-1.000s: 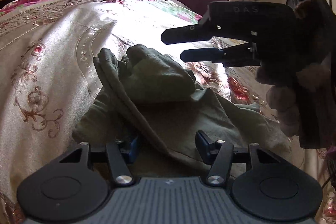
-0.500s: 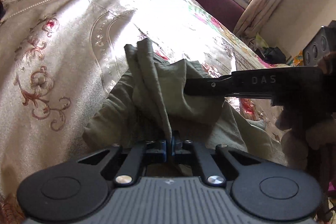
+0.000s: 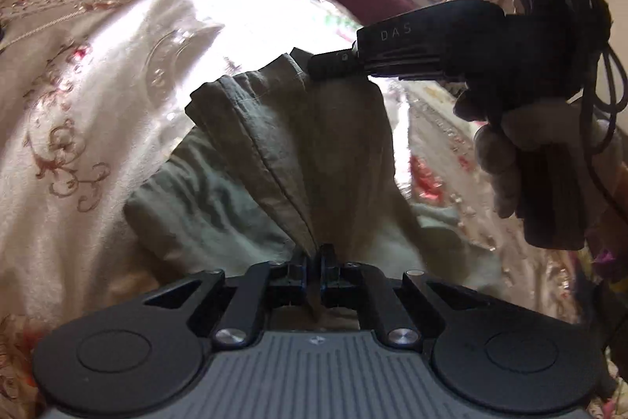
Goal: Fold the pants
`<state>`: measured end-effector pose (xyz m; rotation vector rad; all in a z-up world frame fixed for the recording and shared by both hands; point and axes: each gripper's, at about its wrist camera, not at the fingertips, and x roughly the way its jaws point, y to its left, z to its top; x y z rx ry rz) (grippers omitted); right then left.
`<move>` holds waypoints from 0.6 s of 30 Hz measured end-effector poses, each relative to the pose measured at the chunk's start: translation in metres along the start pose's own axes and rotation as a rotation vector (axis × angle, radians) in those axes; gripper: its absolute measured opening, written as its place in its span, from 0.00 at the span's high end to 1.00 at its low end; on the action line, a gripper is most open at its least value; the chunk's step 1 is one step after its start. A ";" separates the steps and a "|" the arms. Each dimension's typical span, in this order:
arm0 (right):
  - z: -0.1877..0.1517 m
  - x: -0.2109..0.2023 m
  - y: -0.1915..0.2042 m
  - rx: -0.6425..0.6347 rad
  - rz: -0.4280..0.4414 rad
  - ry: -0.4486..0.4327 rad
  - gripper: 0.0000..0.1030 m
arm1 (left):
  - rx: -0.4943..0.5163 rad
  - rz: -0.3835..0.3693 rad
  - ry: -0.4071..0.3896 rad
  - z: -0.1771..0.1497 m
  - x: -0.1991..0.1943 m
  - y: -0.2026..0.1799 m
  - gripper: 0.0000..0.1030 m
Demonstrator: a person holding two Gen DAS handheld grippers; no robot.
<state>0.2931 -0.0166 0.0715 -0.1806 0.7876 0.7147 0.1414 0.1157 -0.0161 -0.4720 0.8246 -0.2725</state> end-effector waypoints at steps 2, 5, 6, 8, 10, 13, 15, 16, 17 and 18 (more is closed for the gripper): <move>-0.010 0.041 0.002 0.024 -0.015 0.079 0.91 | -0.081 -0.007 0.058 -0.001 0.008 0.016 0.81; -0.024 0.074 0.011 0.004 -0.067 0.108 0.89 | -0.017 0.007 0.036 -0.004 0.002 0.006 0.80; -0.025 0.073 0.012 0.003 -0.065 0.092 0.89 | 0.004 0.009 0.034 -0.004 0.001 0.002 0.79; -0.023 0.060 0.007 0.047 -0.053 0.055 0.89 | 0.020 -0.020 0.037 -0.006 -0.001 -0.004 0.78; -0.021 0.040 0.007 0.014 -0.091 -0.001 0.89 | 0.023 -0.030 0.033 -0.005 0.001 -0.005 0.78; -0.027 0.004 0.006 0.017 -0.128 -0.048 0.84 | 0.024 -0.058 0.053 -0.006 0.003 -0.005 0.74; -0.042 -0.023 0.002 0.061 -0.125 -0.071 0.73 | 0.050 -0.062 0.054 -0.008 0.004 -0.010 0.71; -0.053 -0.036 0.002 0.063 -0.134 -0.074 0.63 | 0.075 -0.061 0.050 -0.009 0.005 -0.015 0.70; -0.065 -0.049 0.003 0.066 -0.154 -0.081 0.61 | 0.083 -0.064 0.051 -0.009 0.005 -0.017 0.69; -0.076 -0.061 0.003 0.080 -0.173 -0.087 0.61 | 0.081 -0.066 0.052 -0.009 0.005 -0.017 0.68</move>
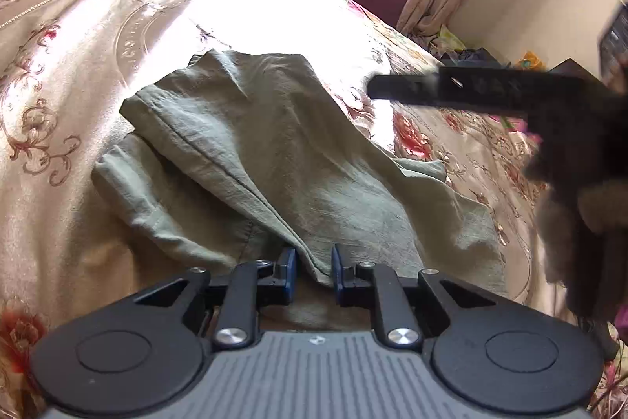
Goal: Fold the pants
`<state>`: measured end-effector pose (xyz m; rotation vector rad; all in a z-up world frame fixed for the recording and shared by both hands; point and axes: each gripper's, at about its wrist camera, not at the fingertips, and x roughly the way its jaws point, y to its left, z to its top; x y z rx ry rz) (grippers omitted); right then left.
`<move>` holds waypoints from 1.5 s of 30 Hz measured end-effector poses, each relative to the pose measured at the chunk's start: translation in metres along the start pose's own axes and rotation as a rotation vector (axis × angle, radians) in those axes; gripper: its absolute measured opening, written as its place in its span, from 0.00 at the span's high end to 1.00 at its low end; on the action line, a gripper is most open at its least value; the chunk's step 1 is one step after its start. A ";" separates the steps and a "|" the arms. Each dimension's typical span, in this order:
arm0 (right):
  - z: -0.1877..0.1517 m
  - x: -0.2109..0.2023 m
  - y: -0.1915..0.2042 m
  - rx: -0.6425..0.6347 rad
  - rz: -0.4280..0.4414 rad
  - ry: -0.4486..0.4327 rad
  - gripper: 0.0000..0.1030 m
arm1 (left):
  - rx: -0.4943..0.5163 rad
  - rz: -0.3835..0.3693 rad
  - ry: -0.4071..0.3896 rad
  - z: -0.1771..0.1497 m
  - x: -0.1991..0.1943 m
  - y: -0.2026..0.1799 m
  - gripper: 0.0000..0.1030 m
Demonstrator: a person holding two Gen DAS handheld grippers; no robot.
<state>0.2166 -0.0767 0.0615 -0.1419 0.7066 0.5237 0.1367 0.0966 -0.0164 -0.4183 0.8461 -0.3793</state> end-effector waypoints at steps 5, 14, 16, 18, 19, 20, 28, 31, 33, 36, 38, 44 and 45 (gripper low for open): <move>-0.074 -0.077 -0.020 0.157 -0.100 0.004 0.61 | -0.050 0.005 0.003 0.002 0.002 0.008 0.62; -0.179 -0.109 0.007 0.034 -0.321 0.071 0.62 | 0.028 0.074 -0.031 -0.001 0.001 -0.009 0.59; -0.185 -0.106 0.011 0.021 -0.311 0.070 0.63 | 0.049 0.085 -0.036 -0.003 0.000 -0.013 0.58; -0.192 -0.103 0.020 -0.043 -0.323 0.066 0.63 | 0.061 0.093 -0.038 -0.003 0.001 -0.015 0.58; -0.194 -0.103 0.022 -0.070 -0.336 0.057 0.63 | 0.066 0.098 -0.039 -0.003 0.002 -0.016 0.58; -0.196 -0.102 0.025 -0.083 -0.353 0.053 0.63 | 0.070 0.101 -0.038 -0.004 0.002 -0.017 0.58; -0.207 -0.096 0.041 -0.245 -0.443 0.069 0.64 | 0.070 0.095 -0.035 -0.004 0.003 -0.014 0.58; -0.208 -0.088 0.042 -0.295 -0.500 0.069 0.72 | 0.072 0.097 -0.036 -0.004 0.003 -0.014 0.58; -0.203 -0.086 0.030 -0.202 -0.503 0.075 0.91 | 0.091 0.106 -0.046 -0.005 0.002 -0.016 0.58; -0.194 -0.105 0.007 0.010 -0.455 0.025 0.95 | 0.115 0.092 -0.062 -0.006 -0.003 -0.020 0.74; -0.193 -0.119 -0.008 0.148 -0.435 -0.009 0.96 | 0.127 0.046 -0.069 -0.008 -0.008 -0.025 0.74; -0.210 -0.132 -0.054 0.503 -0.368 -0.031 0.92 | 0.258 0.051 -0.004 -0.021 -0.007 -0.047 0.72; -0.213 -0.131 -0.056 0.517 -0.355 -0.025 0.88 | 0.269 0.056 -0.002 -0.022 -0.009 -0.048 0.72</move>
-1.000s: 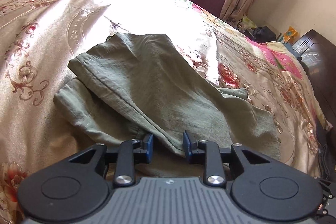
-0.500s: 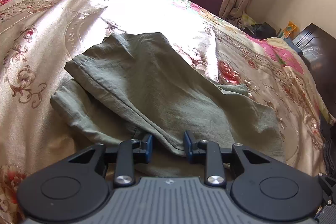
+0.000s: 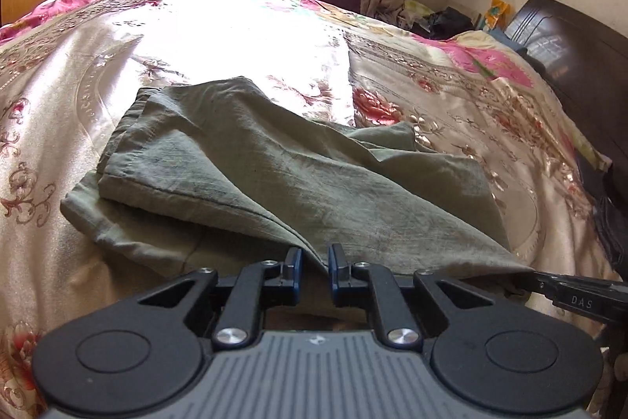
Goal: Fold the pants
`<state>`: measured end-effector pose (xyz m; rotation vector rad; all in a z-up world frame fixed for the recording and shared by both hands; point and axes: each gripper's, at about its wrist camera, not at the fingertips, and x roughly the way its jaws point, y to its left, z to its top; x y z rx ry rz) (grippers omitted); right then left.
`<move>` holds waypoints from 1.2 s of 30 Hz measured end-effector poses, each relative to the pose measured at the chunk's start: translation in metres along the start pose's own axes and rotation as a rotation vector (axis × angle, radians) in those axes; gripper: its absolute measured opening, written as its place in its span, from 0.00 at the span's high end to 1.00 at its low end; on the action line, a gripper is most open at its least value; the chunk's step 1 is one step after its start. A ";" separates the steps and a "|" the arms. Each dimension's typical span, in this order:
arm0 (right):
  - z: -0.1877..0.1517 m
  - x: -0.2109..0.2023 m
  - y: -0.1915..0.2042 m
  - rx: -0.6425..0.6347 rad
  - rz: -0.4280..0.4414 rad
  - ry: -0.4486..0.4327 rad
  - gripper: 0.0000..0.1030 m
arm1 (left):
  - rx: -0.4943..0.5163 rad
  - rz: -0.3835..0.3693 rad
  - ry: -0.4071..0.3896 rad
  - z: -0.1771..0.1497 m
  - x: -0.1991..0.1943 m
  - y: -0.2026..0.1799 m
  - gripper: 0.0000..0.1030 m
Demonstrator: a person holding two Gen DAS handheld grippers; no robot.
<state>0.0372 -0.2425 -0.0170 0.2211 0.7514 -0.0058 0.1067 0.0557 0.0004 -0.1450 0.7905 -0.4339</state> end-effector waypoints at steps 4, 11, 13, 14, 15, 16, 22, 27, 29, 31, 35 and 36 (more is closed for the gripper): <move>-0.004 -0.008 0.005 -0.071 -0.005 0.023 0.84 | -0.008 0.018 0.022 0.005 -0.012 0.008 0.68; 0.020 -0.047 0.023 -0.170 -0.005 -0.064 0.82 | 0.065 0.068 -0.097 0.023 -0.038 0.020 0.56; 0.041 -0.029 0.044 -0.223 0.047 -0.071 0.82 | 0.087 0.089 -0.129 0.035 -0.023 0.020 0.56; 0.049 -0.015 0.054 -0.241 0.086 -0.068 0.82 | 0.085 0.082 -0.134 0.040 -0.014 0.021 0.56; 0.055 0.001 0.064 -0.258 0.132 -0.054 0.83 | 0.081 0.073 -0.134 0.044 -0.006 0.023 0.56; 0.063 0.024 0.074 -0.263 0.187 -0.029 0.84 | 0.082 0.066 -0.133 0.049 0.003 0.026 0.56; 0.099 0.138 0.080 -0.059 0.342 0.143 0.88 | 0.091 0.115 -0.018 0.047 0.050 0.063 0.52; 0.124 0.144 0.031 0.171 0.246 0.076 0.81 | 0.095 0.112 -0.042 0.039 0.035 0.078 0.51; 0.126 0.123 0.042 0.093 0.241 0.005 0.81 | 0.112 0.119 -0.089 0.043 0.023 0.068 0.50; 0.124 0.110 0.062 0.003 0.264 -0.043 0.81 | 0.132 0.101 -0.135 0.052 0.018 0.057 0.49; 0.118 0.120 0.118 -0.170 0.308 -0.037 0.83 | 0.179 0.102 -0.153 0.068 0.038 0.040 0.48; 0.116 0.125 0.129 -0.211 0.296 -0.030 0.83 | 0.173 0.100 -0.143 0.071 0.045 0.039 0.48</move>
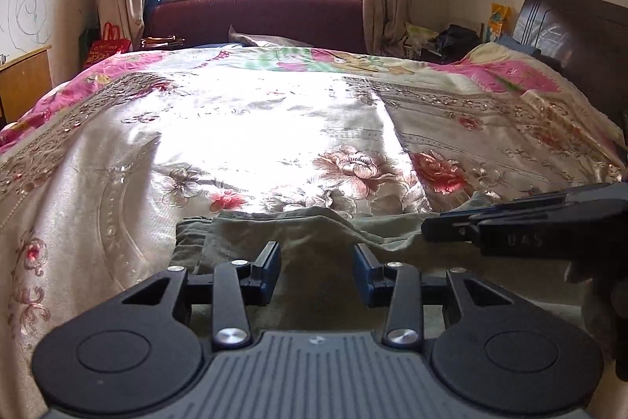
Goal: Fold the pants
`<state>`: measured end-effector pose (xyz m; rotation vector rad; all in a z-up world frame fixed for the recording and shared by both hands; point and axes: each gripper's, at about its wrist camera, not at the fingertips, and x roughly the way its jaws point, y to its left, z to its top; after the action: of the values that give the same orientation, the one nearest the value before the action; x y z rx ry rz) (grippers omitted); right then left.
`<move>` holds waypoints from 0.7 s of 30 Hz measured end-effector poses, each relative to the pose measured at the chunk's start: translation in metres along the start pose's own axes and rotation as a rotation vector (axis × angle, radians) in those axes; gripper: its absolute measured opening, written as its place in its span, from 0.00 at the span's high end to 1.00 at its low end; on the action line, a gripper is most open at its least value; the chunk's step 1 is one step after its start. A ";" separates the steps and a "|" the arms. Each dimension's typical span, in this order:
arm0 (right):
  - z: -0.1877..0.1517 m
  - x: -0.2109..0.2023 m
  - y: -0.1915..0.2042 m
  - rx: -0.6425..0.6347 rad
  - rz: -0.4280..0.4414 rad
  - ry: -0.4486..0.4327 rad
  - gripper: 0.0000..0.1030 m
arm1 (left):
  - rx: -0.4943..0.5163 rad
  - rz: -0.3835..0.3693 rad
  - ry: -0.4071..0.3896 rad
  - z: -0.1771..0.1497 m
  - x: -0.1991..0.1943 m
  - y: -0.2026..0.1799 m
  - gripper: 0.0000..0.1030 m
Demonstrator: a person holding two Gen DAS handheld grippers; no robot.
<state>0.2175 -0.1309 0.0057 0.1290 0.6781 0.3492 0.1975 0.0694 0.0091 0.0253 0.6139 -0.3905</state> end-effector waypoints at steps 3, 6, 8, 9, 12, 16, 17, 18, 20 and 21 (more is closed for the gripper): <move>-0.007 0.024 0.016 -0.089 -0.035 0.045 0.83 | -0.003 0.067 0.049 0.001 0.023 0.005 0.47; -0.016 0.034 0.006 -0.084 -0.075 0.070 0.84 | -0.016 0.105 0.088 -0.005 0.037 0.016 0.45; -0.018 0.032 -0.001 -0.072 -0.096 0.064 0.84 | -0.021 0.101 0.076 -0.008 0.035 0.018 0.45; -0.018 0.029 -0.004 -0.069 -0.103 0.060 0.84 | -0.007 0.111 0.073 -0.010 0.034 0.017 0.45; -0.019 0.021 -0.009 -0.071 -0.123 0.060 0.84 | -0.015 0.128 0.072 -0.011 0.031 0.016 0.45; -0.020 0.012 -0.009 -0.110 -0.194 0.062 0.81 | -0.011 0.164 0.081 -0.008 0.025 0.013 0.44; -0.019 0.010 -0.011 -0.105 -0.199 0.064 0.81 | -0.002 0.175 0.083 -0.008 0.023 0.011 0.44; -0.020 0.007 -0.014 -0.093 -0.203 0.065 0.81 | 0.006 0.181 0.085 -0.008 0.021 0.010 0.44; -0.021 -0.001 -0.019 -0.086 -0.231 0.067 0.81 | 0.020 0.191 0.092 -0.008 0.017 0.008 0.44; -0.022 -0.005 -0.021 -0.087 -0.242 0.067 0.81 | 0.026 0.196 0.096 -0.009 0.015 0.007 0.44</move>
<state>0.2056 -0.1518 -0.0129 -0.0475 0.7351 0.1509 0.2065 0.0716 -0.0070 0.1289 0.6942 -0.2079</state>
